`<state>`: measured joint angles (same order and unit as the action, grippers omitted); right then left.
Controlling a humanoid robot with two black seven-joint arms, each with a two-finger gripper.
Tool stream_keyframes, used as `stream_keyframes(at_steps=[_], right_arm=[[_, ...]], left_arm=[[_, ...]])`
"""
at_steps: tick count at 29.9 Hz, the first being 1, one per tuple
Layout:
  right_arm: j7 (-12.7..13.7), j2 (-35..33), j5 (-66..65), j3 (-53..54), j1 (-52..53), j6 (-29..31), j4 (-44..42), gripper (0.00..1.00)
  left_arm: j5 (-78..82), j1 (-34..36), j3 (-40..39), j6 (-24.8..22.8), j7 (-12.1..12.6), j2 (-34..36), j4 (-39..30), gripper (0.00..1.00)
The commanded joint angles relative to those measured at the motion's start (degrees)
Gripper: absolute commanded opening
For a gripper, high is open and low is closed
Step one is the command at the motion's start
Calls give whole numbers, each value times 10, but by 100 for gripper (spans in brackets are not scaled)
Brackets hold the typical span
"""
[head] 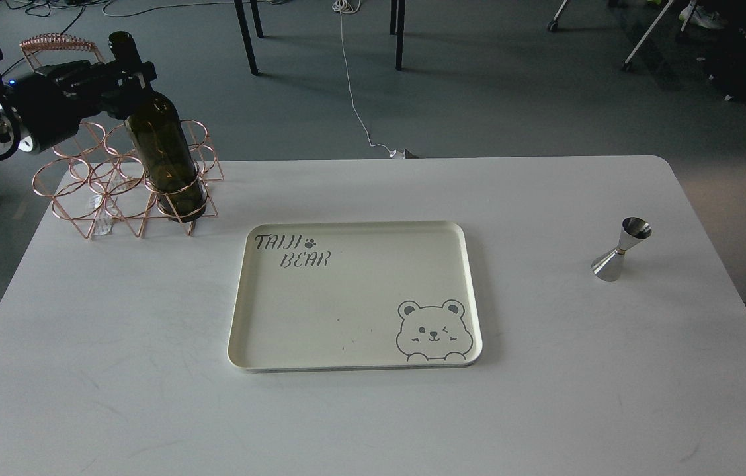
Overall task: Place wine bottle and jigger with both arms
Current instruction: 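Open the left gripper and withdraw it from the bottle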
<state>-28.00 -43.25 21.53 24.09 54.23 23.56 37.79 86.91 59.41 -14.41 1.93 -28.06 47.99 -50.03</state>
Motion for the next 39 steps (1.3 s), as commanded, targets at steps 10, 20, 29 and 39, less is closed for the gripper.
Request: stream_keyframes(at_steps=[10,20,29,39], right_arm=[[0,0,0,0,0,0,0,97],[0,0,0,0,0,0,1,97],[0,-1,0,0,0,0,1,97],[0,-7,0,0,0,0,1,97]], left_arm=[[-1,-1,0,1,1,-1,1,96],[-1,-9,0,2,1,-1,1,96],[-1,-8,-5,2,1,0,1,97],[-171,2,-9,-6,1,47,0,98]])
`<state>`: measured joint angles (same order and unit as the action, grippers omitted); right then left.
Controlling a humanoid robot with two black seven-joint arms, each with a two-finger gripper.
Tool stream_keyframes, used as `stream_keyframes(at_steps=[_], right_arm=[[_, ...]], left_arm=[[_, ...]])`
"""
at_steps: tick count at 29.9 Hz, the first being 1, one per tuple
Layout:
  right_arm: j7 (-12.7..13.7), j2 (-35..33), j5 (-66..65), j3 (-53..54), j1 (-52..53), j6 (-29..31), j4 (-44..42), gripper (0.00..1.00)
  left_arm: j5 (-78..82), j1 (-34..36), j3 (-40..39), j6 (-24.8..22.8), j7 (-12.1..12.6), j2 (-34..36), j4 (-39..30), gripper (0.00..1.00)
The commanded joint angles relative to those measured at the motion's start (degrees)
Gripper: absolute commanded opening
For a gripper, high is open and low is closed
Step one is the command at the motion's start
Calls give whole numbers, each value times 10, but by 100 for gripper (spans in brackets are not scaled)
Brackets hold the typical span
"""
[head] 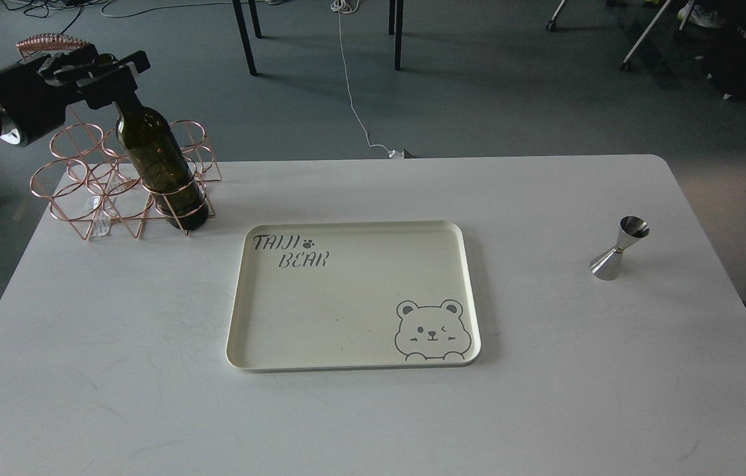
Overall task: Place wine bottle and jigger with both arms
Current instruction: 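Open the left gripper and withdraw it from the bottle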
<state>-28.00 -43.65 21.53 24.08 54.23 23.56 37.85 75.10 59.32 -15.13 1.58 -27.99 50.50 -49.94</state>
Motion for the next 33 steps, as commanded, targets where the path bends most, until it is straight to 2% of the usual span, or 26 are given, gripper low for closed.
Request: stream_keyframes(at_steps=[1,7,12,20,23,27,30,33], right_arm=[[0,-3,0,0,-1,0,-1,97],[0,-3,-3,-3,-1,2,-1,99],[0,-4,-3,-2,0,0,-1,99],[0,-8,-3,-4,-1,-3,-26,99],[0,-7,-3,-5,-2,5,-35,99],[0,-3,-1,1,-14,44,-38,99],[0,-1,-1,1,-23,44,-38,98],[0,-1,3,2,-25,44,-42,98]], left_arm=[[-67,6,-2,-3,0,27,-1,98],[-162,37,-2,-2,0,60,5,98],[-321,49,-1,-4,0,65,16,98],[-590,46,-2,-48,0,75,65,98],[-701,40,-1,-89,0,69,99,98],[-830,9,-2,-170,0,66,139,98],[-892,-11,-2,-218,0,64,152,98],[-952,-47,-2,-245,0,59,152,98]])
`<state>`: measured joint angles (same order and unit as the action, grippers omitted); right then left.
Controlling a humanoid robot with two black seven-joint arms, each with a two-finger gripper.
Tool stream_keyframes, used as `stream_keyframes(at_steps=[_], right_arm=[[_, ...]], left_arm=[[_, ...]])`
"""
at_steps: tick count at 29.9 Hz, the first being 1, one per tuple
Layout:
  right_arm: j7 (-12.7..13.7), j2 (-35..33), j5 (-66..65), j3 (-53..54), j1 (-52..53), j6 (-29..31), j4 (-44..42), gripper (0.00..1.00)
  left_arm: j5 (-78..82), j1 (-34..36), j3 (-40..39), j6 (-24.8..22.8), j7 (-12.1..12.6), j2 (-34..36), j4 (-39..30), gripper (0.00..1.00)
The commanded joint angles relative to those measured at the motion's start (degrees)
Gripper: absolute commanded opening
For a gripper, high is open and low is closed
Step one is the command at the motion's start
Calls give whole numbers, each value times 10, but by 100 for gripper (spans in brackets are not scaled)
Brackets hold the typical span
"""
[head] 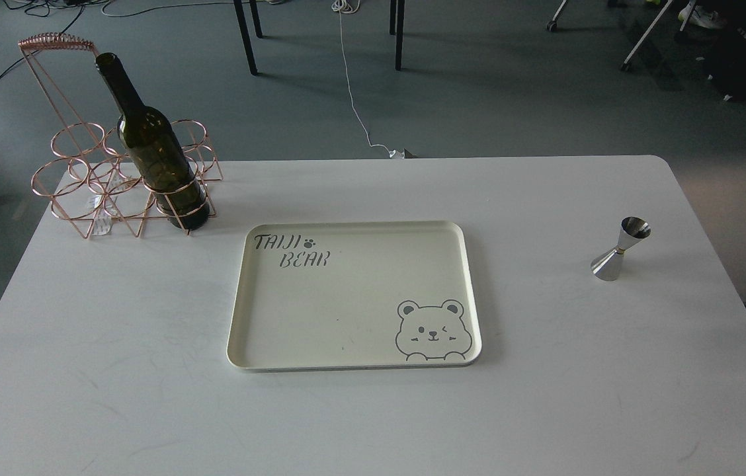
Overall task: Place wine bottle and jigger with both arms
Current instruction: 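Open the left gripper and withdraw it from the bottle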
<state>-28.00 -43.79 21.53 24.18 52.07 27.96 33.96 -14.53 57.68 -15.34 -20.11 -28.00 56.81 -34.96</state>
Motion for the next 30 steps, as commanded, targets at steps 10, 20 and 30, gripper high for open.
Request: stream_keyframes(at_steps=[10,20,30], right_arm=[[0,3,84,0,-48,0,-3,99],[0,9,98,5,-100,0,-7,99],[0,8,89,-1,-102,0,-10,99]], left_arm=[[-186,-132,-31,-79,0,-41,2,98],[-204,-224,-151,-79,0,-60,-27,98],[-198,-226,-152,-79,0,-63,-25,99]])
